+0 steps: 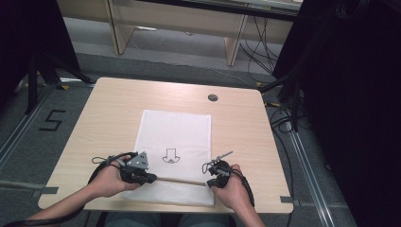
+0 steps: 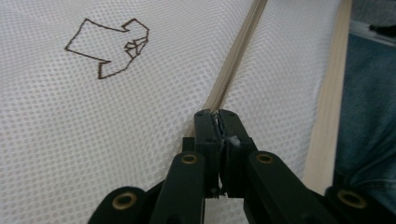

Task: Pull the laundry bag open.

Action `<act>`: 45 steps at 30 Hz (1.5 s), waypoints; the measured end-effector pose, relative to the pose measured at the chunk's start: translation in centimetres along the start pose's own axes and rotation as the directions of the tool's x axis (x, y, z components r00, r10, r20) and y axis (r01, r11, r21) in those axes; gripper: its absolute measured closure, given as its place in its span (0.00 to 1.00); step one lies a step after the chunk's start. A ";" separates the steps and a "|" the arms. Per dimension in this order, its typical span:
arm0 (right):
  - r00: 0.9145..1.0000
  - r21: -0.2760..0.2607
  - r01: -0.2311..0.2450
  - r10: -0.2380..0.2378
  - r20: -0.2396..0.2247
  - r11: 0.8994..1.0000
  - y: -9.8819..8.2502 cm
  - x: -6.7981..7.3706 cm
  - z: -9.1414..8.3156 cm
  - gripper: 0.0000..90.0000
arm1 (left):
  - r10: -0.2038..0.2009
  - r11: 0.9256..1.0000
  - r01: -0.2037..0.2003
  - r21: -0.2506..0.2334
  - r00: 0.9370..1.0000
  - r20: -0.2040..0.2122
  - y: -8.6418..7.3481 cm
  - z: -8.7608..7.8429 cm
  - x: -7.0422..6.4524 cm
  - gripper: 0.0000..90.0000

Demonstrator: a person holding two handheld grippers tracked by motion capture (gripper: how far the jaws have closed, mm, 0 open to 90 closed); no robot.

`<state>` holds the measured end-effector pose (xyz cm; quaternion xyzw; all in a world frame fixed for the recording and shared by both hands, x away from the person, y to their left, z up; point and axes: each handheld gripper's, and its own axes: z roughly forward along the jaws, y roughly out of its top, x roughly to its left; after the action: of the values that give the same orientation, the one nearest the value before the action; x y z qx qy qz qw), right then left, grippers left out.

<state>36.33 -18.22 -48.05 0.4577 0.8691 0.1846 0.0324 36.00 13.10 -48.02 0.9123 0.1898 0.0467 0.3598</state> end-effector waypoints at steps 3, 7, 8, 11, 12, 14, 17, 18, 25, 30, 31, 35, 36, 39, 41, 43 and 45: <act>1.000 -0.002 -0.002 0.002 -0.001 1.000 0.0 0.0 0.0 1.00 | -0.023 1.000 0.023 -0.013 1.000 0.011 -0.2 -0.1 0.1 0.97; 1.000 -0.001 -0.002 0.002 -0.001 1.000 0.0 0.0 0.0 1.00 | -0.021 1.000 0.021 -0.008 1.000 0.008 -0.3 -0.1 0.0 0.97; 1.000 0.001 -0.002 0.002 -0.003 1.000 0.0 0.0 0.0 1.00 | -0.014 1.000 0.014 -0.008 1.000 0.011 -0.3 -0.1 0.1 0.97; 1.000 -0.001 -0.002 0.002 -0.001 1.000 0.0 0.0 0.0 1.00 | -0.010 1.000 0.010 -0.012 1.000 0.014 -0.3 -0.1 0.1 0.97; 1.000 -0.002 -0.001 0.001 -0.001 1.000 0.0 0.0 0.0 1.00 | -0.020 1.000 0.020 -0.003 1.000 0.007 -0.4 -0.1 0.0 0.97; 1.000 0.006 -0.016 0.016 -0.003 1.000 0.0 0.1 0.0 1.00 | -0.007 1.000 0.007 -0.001 1.000 0.001 -0.5 -0.2 0.3 0.97; 1.000 -0.001 0.000 0.000 0.000 1.000 0.0 0.0 0.0 1.00 | -0.023 1.000 0.023 0.006 1.000 -0.006 -0.7 -0.4 0.4 0.97; 1.000 -0.001 0.003 -0.003 -0.002 1.000 0.0 0.0 0.0 1.00 | -0.036 0.999 0.036 -0.004 0.999 -0.003 -0.9 -0.5 0.4 0.97; 1.000 -0.002 0.008 -0.008 0.001 1.000 0.0 -0.1 0.0 1.00 | -0.039 0.999 0.039 0.009 0.999 -0.030 -1.6 -1.3 1.0 0.97; 1.000 -0.002 0.005 -0.005 0.002 1.000 0.0 -0.1 0.0 1.00 | -0.029 0.999 0.030 0.035 0.999 -0.040 -2.2 -2.1 1.4 0.97; 1.000 -0.002 0.005 -0.005 0.002 1.000 0.0 -0.1 0.0 1.00 | -0.029 0.999 0.030 0.035 0.999 -0.040 -2.2 -2.1 1.4 0.97; 1.000 0.001 0.001 -0.001 -0.003 1.000 0.0 -0.1 0.0 1.00 | -0.074 0.997 0.074 0.002 0.996 -0.045 -3.0 -2.6 1.5 0.97; 1.000 0.008 -0.010 0.010 0.000 1.000 0.0 -0.1 0.0 1.00 | -0.081 0.997 0.081 0.010 0.996 -0.040 -3.1 -2.8 1.6 0.97; 1.000 0.010 -0.011 0.011 -0.001 1.000 0.0 0.0 0.0 1.00 | -0.096 0.995 0.095 -0.002 0.994 -0.048 -3.3 -2.9 1.5 0.97; 1.000 0.007 -0.009 0.009 0.001 1.000 0.0 -0.1 0.0 1.00 | -0.086 0.996 0.086 0.007 0.995 -0.054 -3.5 -3.1 1.7 0.97; 1.000 0.009 -0.010 0.010 -0.001 1.000 0.0 -0.1 0.0 1.00 | -0.083 0.996 0.084 0.022 0.995 -0.049 -3.8 -3.4 1.9 0.97; 1.000 0.010 -0.008 0.008 -0.004 1.000 0.0 -0.1 0.0 1.00 | -0.139 0.990 0.138 -0.024 0.990 -0.038 -4.1 -3.2 1.6 0.97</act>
<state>36.41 -18.26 -48.03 0.4610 0.8682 0.1813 0.0275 35.55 18.47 -48.50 0.8920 0.2590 0.0416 0.3682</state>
